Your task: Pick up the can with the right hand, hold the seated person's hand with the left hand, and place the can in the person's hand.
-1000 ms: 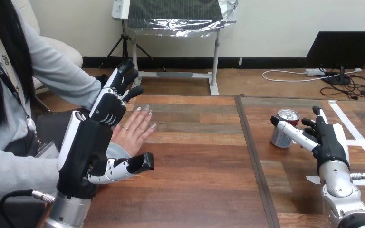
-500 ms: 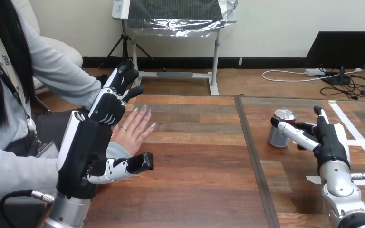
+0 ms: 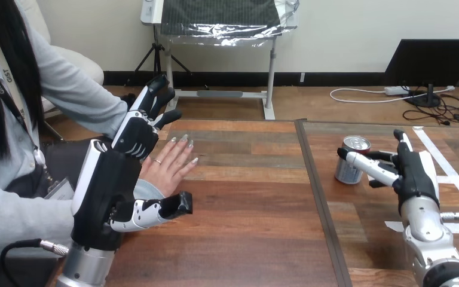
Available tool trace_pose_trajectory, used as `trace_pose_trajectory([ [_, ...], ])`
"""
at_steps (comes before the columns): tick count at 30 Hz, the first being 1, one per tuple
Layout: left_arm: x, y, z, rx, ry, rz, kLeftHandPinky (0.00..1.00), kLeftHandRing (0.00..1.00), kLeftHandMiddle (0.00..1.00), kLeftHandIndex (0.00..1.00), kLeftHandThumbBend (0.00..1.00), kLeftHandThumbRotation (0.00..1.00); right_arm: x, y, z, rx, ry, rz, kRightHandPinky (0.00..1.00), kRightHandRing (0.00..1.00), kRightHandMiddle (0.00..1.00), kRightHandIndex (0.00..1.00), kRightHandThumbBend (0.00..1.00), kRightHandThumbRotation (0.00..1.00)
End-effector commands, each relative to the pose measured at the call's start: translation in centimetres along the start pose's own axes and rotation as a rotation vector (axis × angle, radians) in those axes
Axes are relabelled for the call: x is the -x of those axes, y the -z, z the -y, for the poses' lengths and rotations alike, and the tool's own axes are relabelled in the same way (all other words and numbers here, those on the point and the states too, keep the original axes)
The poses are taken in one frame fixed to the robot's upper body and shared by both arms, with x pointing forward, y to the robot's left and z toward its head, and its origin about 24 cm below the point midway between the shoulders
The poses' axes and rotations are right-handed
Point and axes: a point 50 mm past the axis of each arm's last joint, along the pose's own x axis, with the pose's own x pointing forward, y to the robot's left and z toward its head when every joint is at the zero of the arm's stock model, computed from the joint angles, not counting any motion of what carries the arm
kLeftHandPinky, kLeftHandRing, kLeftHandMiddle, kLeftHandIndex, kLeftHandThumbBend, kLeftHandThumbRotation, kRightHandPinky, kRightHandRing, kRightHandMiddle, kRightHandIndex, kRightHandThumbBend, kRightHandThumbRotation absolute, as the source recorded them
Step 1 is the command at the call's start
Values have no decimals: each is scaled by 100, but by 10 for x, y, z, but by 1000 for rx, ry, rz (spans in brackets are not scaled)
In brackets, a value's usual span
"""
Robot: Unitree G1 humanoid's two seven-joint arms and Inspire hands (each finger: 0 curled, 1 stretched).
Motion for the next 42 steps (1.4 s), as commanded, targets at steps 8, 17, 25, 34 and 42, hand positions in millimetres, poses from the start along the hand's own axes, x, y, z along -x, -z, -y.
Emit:
trace_pose_trajectory([
  [8,-14,-4,-5,-14,-7,60,86,96,98,95,100,57,-14,-50,1,-36,3,128,55,78,79,100,100,42],
  [17,-14,-4,-5,-9,-3,58,86,95,98,95,100,57,-15,-53,2,-45,5,139,43,67,68,100,100,43],
  [25,-13,-3,-5,-10,0,56,86,96,98,95,100,56,-15,-53,1,-37,1,142,75,93,93,100,100,47],
  [34,-12,-3,-6,-13,-5,54,85,95,98,94,100,56,-15,-52,1,-34,2,136,97,99,99,100,100,49],
  [42,-12,-1,-6,-3,0,47,86,96,99,95,100,56,-13,-49,1,-35,0,138,90,97,97,100,100,49],
])
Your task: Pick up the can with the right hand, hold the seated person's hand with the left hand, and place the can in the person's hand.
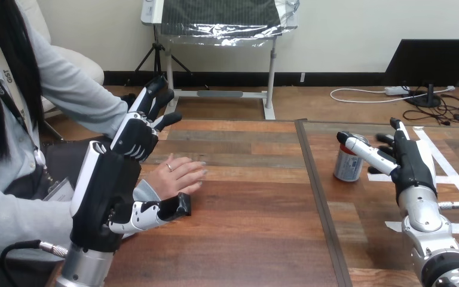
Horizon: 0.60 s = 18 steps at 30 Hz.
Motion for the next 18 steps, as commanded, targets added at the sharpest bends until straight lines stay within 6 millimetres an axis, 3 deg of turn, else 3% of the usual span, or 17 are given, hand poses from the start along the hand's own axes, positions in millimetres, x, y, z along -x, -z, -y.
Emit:
trace_pose_trajectory([
  [1,-14,-2,-6,-14,-5,50,86,96,99,95,100,56,-10,-36,1,-27,12,108,91,98,98,100,100,49],
  [9,-15,-1,-5,-9,-5,48,86,95,98,95,100,56,-9,-32,1,-50,4,105,99,100,100,100,100,49],
  [18,-15,0,-5,-2,-7,47,86,96,99,95,100,55,-7,-30,0,-58,1,119,100,100,100,100,100,53],
])
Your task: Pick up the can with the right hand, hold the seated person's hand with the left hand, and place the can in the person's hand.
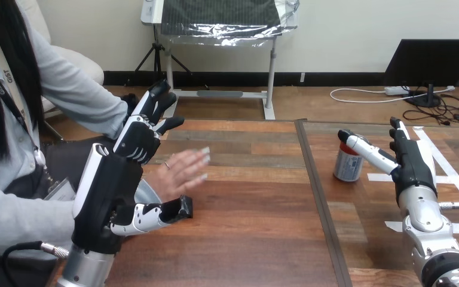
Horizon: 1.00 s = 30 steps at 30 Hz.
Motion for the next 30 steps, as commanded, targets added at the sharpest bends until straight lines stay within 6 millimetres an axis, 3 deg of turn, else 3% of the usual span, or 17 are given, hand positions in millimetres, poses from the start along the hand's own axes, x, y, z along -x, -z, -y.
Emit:
trace_pose_trajectory([
  [1,-17,-3,-5,-6,-17,62,86,96,99,95,100,55,-7,-29,-2,-24,7,112,100,100,100,100,100,54],
  [5,-18,-2,-4,19,-21,64,86,96,99,95,100,54,-6,-28,-2,-31,5,129,100,100,100,100,100,57],
  [8,-19,-2,-3,24,-20,69,87,96,99,95,100,54,-5,-28,-3,-33,10,145,86,95,96,100,100,61],
  [11,-19,-1,-3,29,-19,67,87,96,99,95,100,54,-3,-28,-4,-59,6,160,84,95,96,100,100,62],
  [19,-19,0,-1,38,-19,68,87,96,98,95,100,53,0,-28,-5,-77,-12,217,94,99,100,100,100,67],
  [30,-21,1,3,52,-20,66,86,96,99,95,100,53,3,-31,-7,-75,-13,281,98,100,100,100,100,68],
])
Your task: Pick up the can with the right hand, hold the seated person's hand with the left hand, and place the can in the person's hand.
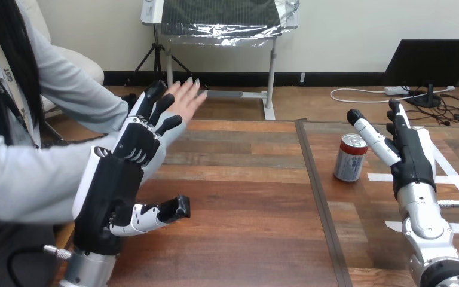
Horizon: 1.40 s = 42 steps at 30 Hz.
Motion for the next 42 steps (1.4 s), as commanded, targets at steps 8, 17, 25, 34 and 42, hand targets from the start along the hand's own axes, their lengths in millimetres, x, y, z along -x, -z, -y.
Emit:
trace_pose_trajectory([
  [8,-22,-1,4,8,2,65,89,97,99,96,100,54,-6,-26,-5,36,1,153,99,100,100,100,100,67],
  [17,-21,0,5,12,-3,60,90,97,100,96,100,55,-5,-27,-5,72,-2,183,100,100,100,100,100,69],
  [25,-21,1,6,12,-3,58,90,97,100,97,100,55,-3,-29,-5,86,-9,216,100,100,100,100,100,68],
  [34,-20,3,7,17,-1,52,91,97,100,97,100,54,-2,-30,-5,142,-4,243,100,100,100,100,100,69],
  [42,-20,3,6,12,-1,52,91,98,100,98,100,54,-2,-31,-5,248,6,266,98,100,100,100,100,69],
])
